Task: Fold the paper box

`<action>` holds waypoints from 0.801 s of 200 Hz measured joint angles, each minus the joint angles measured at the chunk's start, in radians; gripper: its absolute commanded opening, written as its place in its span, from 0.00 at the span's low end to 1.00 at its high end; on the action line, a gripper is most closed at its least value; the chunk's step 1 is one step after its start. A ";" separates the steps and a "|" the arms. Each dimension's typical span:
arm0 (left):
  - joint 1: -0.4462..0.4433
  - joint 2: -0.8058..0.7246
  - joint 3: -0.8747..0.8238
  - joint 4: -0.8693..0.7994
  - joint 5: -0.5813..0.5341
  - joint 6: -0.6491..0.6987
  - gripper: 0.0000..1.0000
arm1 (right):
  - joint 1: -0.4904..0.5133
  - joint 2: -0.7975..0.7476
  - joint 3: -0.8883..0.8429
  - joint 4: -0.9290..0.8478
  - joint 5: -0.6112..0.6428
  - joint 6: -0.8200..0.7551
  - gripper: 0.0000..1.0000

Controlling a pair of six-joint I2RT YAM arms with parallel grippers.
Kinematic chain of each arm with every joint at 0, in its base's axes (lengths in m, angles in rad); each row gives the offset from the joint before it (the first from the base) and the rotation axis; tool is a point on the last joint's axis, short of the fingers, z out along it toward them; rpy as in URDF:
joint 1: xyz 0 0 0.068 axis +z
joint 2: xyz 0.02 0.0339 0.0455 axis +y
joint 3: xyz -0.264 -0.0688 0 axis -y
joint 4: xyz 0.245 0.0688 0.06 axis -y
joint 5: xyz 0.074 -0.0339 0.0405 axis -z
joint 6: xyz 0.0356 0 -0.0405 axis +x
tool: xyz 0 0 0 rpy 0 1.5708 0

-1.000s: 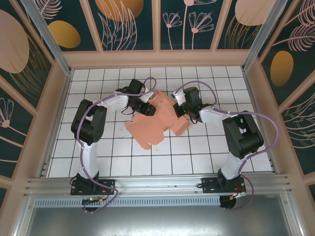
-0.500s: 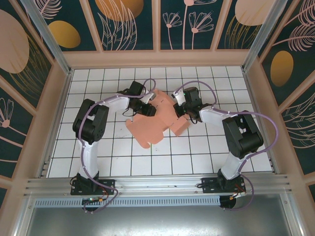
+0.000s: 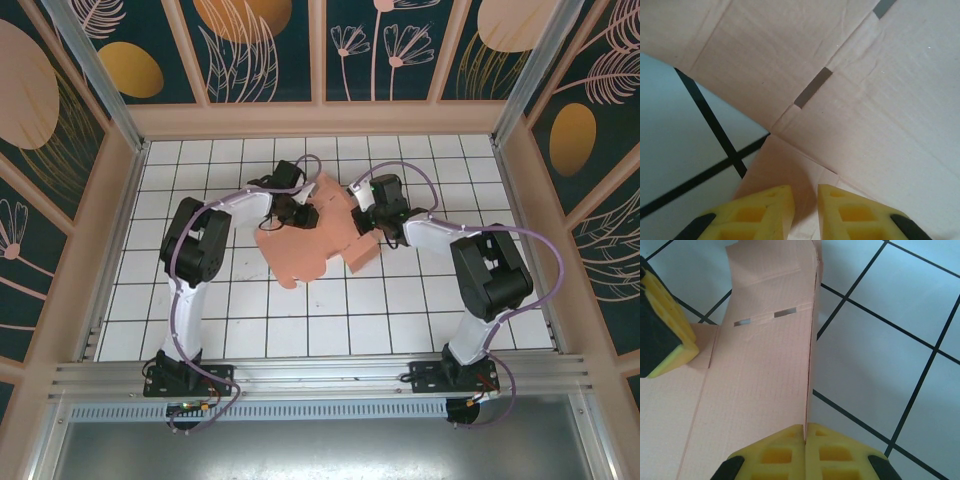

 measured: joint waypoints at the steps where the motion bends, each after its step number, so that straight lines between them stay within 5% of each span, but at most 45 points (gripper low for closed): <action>1: 0.000 0.001 0.001 -0.001 -0.001 0.000 0.23 | 0.000 0.000 0.000 0.000 0.001 -0.001 0.00; 33: -0.008 0.017 0.032 -0.015 -0.038 -0.004 0.23 | 0.003 0.000 0.002 0.003 0.011 -0.002 0.00; 90: -0.009 -0.108 -0.124 0.063 0.015 -0.017 0.43 | 0.027 0.000 0.008 -0.002 0.034 -0.017 0.00; 124: 0.002 -0.208 -0.130 0.095 0.016 -0.069 0.68 | 0.038 -0.001 0.005 0.000 0.082 -0.035 0.00; 160: 0.010 -0.286 -0.095 0.176 0.012 -0.166 0.81 | 0.079 -0.027 -0.062 0.071 0.177 -0.069 0.00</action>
